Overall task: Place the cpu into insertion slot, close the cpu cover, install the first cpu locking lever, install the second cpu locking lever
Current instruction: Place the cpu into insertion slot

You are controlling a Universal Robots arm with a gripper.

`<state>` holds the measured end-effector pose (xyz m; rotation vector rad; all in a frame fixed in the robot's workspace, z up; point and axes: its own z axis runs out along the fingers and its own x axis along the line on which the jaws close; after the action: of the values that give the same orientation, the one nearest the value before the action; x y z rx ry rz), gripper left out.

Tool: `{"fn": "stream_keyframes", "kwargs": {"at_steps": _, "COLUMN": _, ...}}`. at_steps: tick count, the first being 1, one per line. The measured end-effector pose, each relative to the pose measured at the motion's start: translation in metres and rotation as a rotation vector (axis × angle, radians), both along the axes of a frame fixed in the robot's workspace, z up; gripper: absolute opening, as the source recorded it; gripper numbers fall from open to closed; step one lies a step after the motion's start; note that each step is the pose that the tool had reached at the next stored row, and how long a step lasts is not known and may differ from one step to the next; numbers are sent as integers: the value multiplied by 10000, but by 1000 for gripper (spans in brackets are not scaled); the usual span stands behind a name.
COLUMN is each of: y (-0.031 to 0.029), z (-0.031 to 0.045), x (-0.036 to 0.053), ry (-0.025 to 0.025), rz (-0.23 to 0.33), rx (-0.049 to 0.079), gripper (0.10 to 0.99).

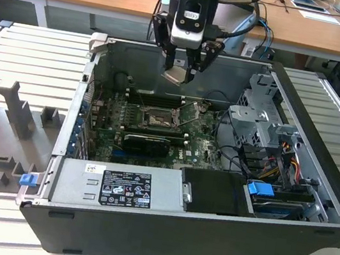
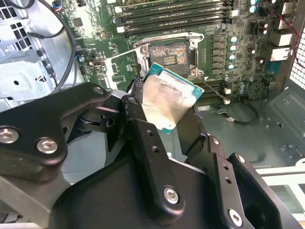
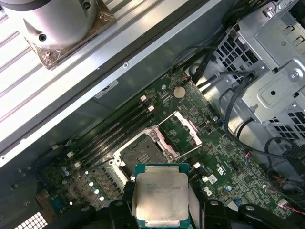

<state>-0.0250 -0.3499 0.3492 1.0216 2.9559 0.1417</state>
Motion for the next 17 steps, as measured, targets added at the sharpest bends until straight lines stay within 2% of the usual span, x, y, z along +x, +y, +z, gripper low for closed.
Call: {"fn": "stream_keyframes", "kwargs": {"at_steps": 17, "y": 0, "z": -11, "x": 0, "ry": -1, "rz": -893, "rx": 3, "gripper": 525}}
